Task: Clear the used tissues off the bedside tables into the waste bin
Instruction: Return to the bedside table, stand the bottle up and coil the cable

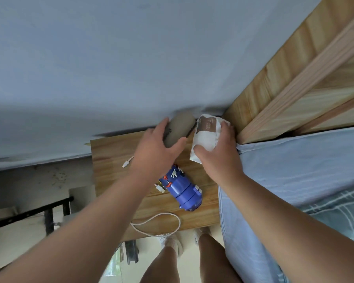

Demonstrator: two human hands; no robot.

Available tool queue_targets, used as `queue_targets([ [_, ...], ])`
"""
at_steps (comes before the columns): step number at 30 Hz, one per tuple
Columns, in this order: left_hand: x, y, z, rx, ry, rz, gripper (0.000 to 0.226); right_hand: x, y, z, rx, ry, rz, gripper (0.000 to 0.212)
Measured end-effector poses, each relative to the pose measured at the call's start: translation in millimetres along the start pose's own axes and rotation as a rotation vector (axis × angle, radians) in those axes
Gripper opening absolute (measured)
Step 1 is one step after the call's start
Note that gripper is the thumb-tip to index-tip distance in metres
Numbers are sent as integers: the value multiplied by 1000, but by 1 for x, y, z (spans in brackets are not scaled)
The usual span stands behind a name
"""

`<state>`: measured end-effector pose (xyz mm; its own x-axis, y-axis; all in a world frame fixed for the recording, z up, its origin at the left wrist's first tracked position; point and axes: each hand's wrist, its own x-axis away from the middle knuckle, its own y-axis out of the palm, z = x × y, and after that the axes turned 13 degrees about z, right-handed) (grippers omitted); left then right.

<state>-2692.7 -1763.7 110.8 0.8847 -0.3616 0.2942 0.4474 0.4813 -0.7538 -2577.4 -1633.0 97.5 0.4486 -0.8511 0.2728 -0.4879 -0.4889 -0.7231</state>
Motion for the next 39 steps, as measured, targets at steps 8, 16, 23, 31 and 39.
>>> queue_targets([
  [8, -4, 49, 31, 350, -473, 65, 61, 1, 12, 3, 203, -52, 19, 104],
  [16, -29, 65, 26, 236, -578, 57, 80, 1, 19, 8, 178, -119, 49, 97],
  [23, -23, 79, 28, 296, -589, 111, 80, -12, 25, 10, 286, -136, -54, 89],
  [31, -19, 89, 29, 262, -656, 21, 51, -14, 23, 16, 420, -234, -110, 88],
  [39, -25, 65, 11, -35, -379, -156, 37, -17, 29, 14, 413, -192, -154, 89],
])
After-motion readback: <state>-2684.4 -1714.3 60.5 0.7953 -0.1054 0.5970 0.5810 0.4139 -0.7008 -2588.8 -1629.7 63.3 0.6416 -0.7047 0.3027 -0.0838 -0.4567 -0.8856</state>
